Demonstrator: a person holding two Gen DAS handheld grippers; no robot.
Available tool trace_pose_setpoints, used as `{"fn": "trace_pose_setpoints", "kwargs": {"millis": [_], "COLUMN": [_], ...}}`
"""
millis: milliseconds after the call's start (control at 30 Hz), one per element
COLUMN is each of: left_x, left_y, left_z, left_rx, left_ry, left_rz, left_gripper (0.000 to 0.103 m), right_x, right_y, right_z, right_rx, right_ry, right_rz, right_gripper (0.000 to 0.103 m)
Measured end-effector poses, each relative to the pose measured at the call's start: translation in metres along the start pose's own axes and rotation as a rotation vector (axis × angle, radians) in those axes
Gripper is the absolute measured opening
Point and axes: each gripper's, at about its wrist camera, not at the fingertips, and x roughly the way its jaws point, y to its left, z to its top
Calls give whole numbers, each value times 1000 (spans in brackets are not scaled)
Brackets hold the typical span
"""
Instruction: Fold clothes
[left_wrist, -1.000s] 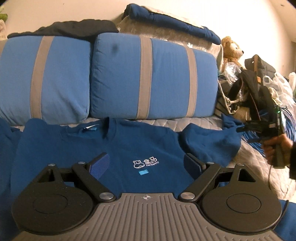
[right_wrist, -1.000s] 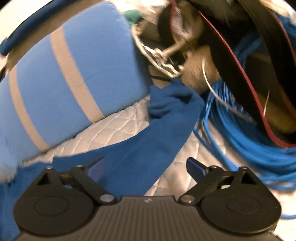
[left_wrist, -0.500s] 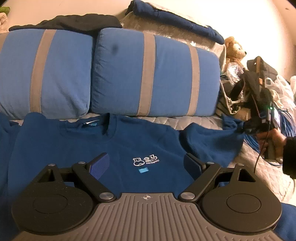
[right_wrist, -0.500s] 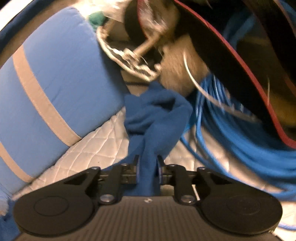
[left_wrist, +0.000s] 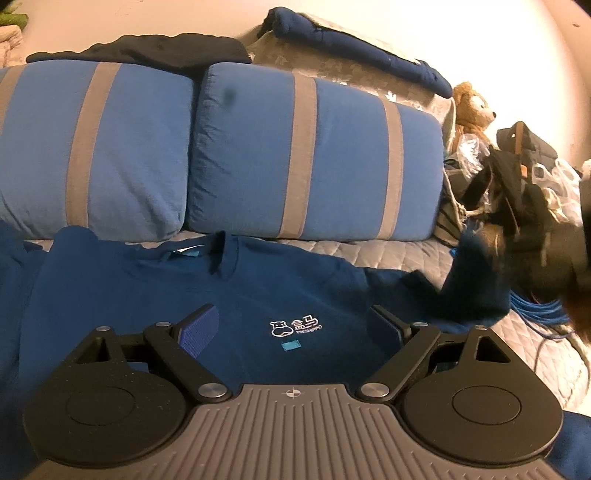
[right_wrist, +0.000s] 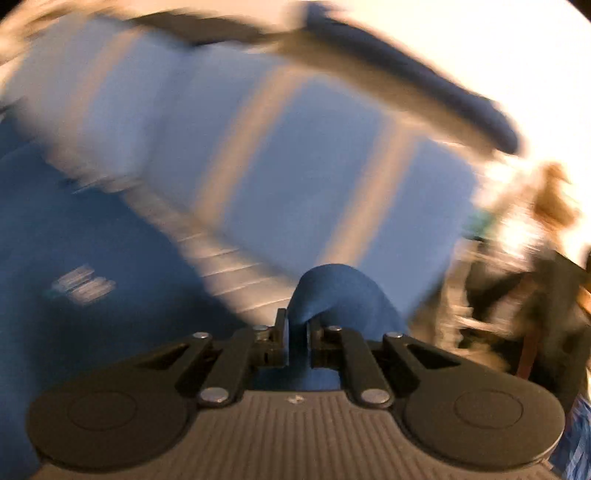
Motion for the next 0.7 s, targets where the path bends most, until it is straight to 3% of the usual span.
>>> {"fn": "trace_pose_setpoints", "kwargs": {"millis": [67, 133, 233, 267, 333, 367, 600, 700], "left_x": [-1, -3, -4, -4, -4, -4, -3, -2], "left_y": [1, 1, 3, 3, 4, 4, 4, 4], "left_z": [0, 0, 0, 1, 1, 2, 2, 2], "left_rx": [-2, -3, -10, -12, -15, -16, -20, -22], "left_ry": [1, -1, -11, -12, -11, -12, -7, -4], "left_rz": [3, 3, -5, -7, -10, -12, -8, -5], "left_gripper": [88, 88, 88, 88, 88, 88, 88, 88], "right_x": [-4, -7, -12, -15, -25, -28, -24, 3], "right_y": [19, 31, 49, 51, 41, 32, -37, -53], "right_z": [-6, -13, -23, -25, -24, -22, -2, 8], "right_rx": [-53, -94, -154, -161, -136, -109, 173, 231], "right_ry": [51, 100, 174, 183, 159, 148, 94, 117], "right_rz": [105, 199, 340, 374, 396, 392, 356, 368], "right_gripper": [12, 28, 44, 49, 73, 76, 77, 75]}}
